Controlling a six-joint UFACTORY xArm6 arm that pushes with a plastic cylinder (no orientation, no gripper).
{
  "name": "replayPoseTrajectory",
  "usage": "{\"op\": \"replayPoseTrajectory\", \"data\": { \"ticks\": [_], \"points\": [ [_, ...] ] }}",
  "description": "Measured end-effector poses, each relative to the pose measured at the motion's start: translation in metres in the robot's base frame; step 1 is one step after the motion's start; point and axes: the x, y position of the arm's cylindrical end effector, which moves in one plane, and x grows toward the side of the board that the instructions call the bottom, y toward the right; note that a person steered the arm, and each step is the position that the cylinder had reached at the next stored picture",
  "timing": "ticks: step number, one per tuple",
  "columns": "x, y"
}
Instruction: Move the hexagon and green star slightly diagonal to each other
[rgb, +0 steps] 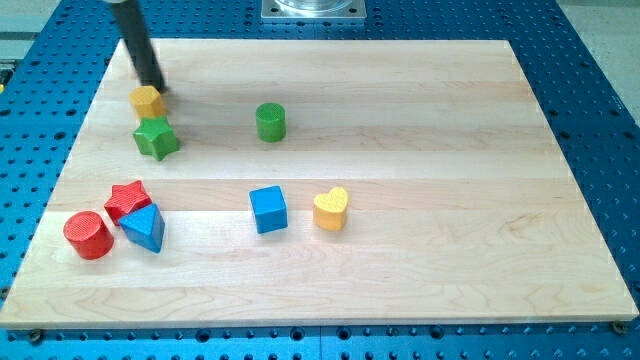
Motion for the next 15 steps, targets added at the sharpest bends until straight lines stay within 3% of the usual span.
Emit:
{"op": "replayPoseTrajectory", "data": {
  "ticks": [1,5,7,9,15],
  "points": [
    [0.009,0.015],
    [0.126,-0.007],
    [0.133,0.055],
    [0.164,0.056],
    [0.167,0.027]
  ]
}}
